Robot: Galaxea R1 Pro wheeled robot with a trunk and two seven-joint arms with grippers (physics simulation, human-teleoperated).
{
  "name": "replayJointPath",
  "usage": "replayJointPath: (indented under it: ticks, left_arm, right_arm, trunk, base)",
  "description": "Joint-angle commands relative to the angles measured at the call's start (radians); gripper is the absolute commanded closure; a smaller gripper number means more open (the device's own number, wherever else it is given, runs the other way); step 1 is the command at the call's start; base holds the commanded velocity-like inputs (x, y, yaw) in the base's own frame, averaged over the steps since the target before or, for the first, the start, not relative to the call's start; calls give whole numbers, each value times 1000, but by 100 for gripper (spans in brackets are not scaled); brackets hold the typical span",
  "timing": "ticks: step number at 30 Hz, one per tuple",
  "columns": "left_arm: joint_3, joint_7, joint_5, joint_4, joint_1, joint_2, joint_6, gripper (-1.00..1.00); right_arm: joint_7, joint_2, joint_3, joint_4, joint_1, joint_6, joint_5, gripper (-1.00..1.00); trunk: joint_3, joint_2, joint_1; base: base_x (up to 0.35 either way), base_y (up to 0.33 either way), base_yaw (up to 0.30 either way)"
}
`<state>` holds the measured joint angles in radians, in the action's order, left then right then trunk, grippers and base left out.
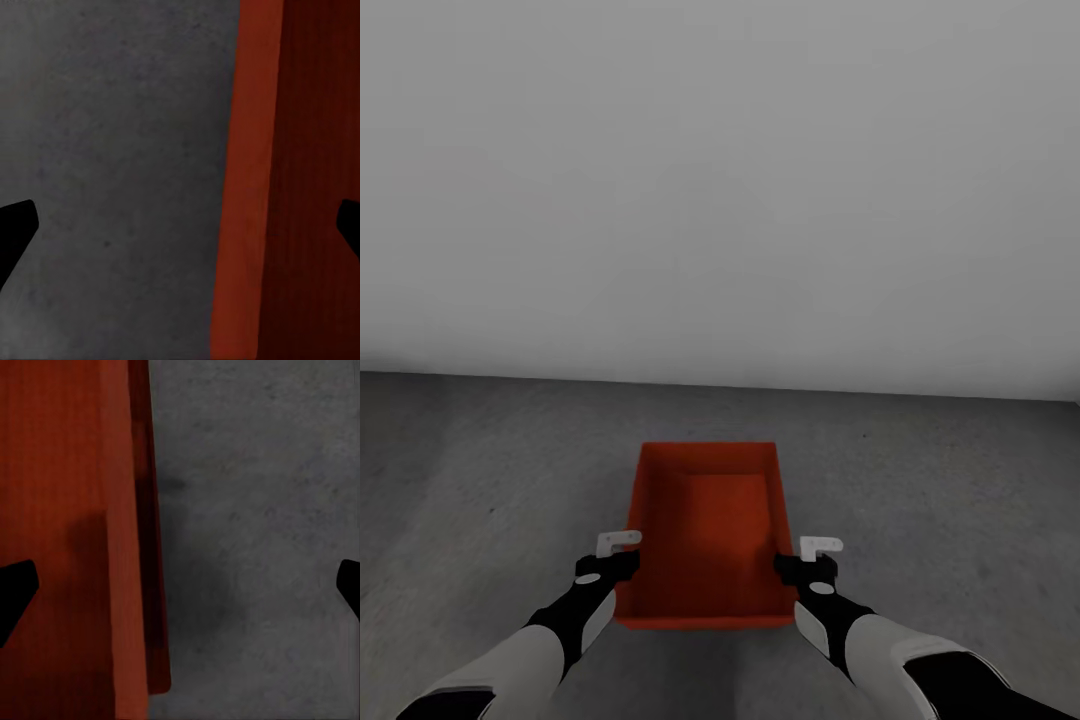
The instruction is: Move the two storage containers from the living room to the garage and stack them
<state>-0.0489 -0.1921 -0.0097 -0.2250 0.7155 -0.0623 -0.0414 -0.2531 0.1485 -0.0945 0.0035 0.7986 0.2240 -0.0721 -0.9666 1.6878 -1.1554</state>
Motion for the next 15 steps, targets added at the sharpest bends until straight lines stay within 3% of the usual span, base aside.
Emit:
replayJointPath:
  ticks: [1, 15]
  left_arm:
    - [-5, -1, -1, 1, 1, -1, -5, -100]
    - [-5, -1, -1, 1, 1, 1, -9, -100]
  right_arm:
    - [-3, 0, -8, 1, 1, 3, -8, -100]
    - [-3, -1, -8, 1, 1, 2, -9, -100]
  trunk:
    - [-1, 0, 0]
    - [-1, 0, 0]
  base:
    - [0, 0, 0]
    - [0, 0, 0]
